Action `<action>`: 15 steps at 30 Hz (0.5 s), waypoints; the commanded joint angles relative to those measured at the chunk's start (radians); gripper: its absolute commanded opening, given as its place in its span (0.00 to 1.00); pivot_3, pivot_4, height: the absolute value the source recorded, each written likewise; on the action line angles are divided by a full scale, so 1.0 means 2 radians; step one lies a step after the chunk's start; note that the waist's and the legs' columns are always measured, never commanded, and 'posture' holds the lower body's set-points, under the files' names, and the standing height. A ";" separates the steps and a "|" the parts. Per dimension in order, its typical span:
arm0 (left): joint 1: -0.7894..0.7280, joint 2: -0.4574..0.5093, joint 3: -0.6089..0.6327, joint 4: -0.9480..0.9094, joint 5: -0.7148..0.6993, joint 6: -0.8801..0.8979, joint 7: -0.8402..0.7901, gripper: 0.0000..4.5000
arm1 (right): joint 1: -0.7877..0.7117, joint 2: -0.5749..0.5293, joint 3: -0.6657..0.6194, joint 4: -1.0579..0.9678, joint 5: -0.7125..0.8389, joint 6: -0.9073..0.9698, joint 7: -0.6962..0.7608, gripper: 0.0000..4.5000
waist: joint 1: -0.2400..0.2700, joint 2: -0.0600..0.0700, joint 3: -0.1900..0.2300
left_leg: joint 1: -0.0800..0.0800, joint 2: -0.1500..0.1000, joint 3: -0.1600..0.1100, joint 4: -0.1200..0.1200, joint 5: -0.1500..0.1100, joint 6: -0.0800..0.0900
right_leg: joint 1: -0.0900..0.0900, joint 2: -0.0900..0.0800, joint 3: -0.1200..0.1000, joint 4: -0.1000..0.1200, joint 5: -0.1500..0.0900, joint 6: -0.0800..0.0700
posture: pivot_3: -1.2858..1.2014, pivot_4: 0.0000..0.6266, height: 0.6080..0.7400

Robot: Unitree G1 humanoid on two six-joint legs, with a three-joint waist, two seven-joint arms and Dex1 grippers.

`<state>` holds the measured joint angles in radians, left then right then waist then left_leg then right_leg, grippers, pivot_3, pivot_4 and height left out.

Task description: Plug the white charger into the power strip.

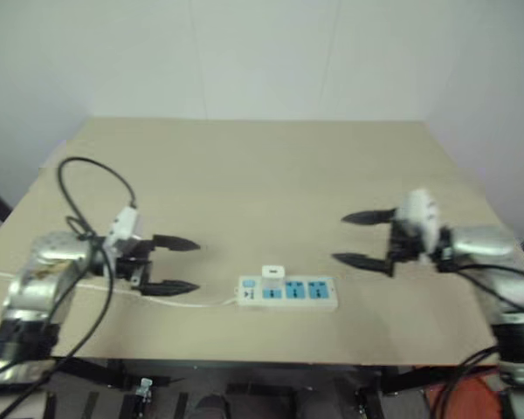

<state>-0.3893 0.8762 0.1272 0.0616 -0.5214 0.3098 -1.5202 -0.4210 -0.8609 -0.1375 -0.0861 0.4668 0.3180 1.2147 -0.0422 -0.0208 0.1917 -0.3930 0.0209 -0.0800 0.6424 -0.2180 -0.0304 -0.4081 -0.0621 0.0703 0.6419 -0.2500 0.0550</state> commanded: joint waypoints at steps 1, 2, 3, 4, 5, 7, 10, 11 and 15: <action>0.024 0.021 0.039 -0.033 -0.021 0.014 0.012 0.99 | 0.020 -0.030 -0.040 -0.005 0.025 0.013 0.021 1.00 | -0.001 0.000 0.000 | 0.000 0.000 0.000 0.000 0.000 0.000 | 0.000 0.000 0.000 0.000 0.000 0.000 | 0.52 0.24 1.00; 0.032 0.025 0.047 -0.040 -0.025 0.019 0.018 0.99 | 0.028 -0.039 -0.047 0.002 0.023 0.010 0.026 1.00 | -0.001 0.000 0.000 | 0.000 0.000 0.000 0.000 0.000 0.000 | 0.000 0.000 0.000 0.000 0.000 0.000 | 0.52 0.24 1.00; 0.038 0.026 0.052 -0.045 -0.028 0.021 0.022 0.99 | 0.034 -0.045 -0.050 0.004 0.023 0.009 0.028 1.00 | -0.001 0.000 0.000 | 0.000 0.000 0.001 0.000 0.000 0.000 | 0.000 0.000 0.000 0.000 0.000 0.000 | 0.52 0.24 1.00; 0.043 0.028 0.057 -0.050 -0.032 0.026 0.026 0.99 | 0.040 -0.049 -0.052 0.004 0.022 0.006 0.032 1.00 | -0.001 0.000 0.000 | 0.000 0.000 0.001 0.000 0.000 0.000 | 0.000 0.000 0.000 0.000 0.000 0.000 | 0.52 0.24 1.00; 0.047 0.029 0.060 -0.055 -0.035 0.031 0.031 0.99 | 0.045 -0.052 -0.053 0.001 0.023 0.006 0.033 1.00 | -0.001 0.000 0.000 | 0.001 0.001 0.001 0.000 0.000 0.000 | 0.000 0.000 0.000 0.000 0.000 0.000 | 0.52 0.24 1.00; 0.052 0.028 0.062 -0.064 -0.038 0.037 0.037 0.99 | 0.050 -0.055 -0.052 -0.006 0.023 0.006 0.035 1.00 | -0.001 0.000 0.000 | 0.001 0.001 0.001 0.000 0.000 0.000 | 0.000 0.000 0.000 0.000 0.000 0.000 | 0.52 0.24 1.00; 0.053 0.025 0.060 -0.072 -0.041 0.042 0.045 0.99 | 0.051 -0.056 -0.051 -0.010 0.023 0.007 0.033 1.00 | -0.001 0.000 0.000 | 0.000 0.001 0.001 0.000 0.000 0.000 | 0.000 0.000 0.000 0.000 0.000 0.000 | 0.52 0.24 1.00; 0.053 0.025 0.060 -0.073 -0.042 0.043 0.047 0.99 | 0.051 -0.056 -0.051 -0.012 0.023 0.008 0.032 1.00 | -0.001 0.000 0.000 | 0.000 0.001 0.001 0.000 0.000 0.000 | 0.000 0.000 0.000 0.000 0.000 0.000 | 0.52 0.24 1.00; 0.054 0.024 0.053 -0.074 -0.043 0.045 0.051 0.99 | 0.052 -0.056 -0.049 -0.017 0.020 0.007 0.030 1.00 | -0.001 0.000 0.001 | 0.000 0.001 0.001 0.000 0.000 0.000 | 0.000 0.000 0.000 0.000 0.000 0.000 | 0.52 0.24 1.00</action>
<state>-0.2799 0.9154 0.2187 -0.0557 -0.5887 0.3950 -1.4226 -0.3150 -0.9545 -0.2074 -0.0883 0.4933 0.3378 1.2754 -0.0438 -0.0212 0.1927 -0.3924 0.0226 -0.0778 0.6425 -0.2179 -0.0305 -0.4083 -0.0611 0.0712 0.6417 -0.2502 0.0549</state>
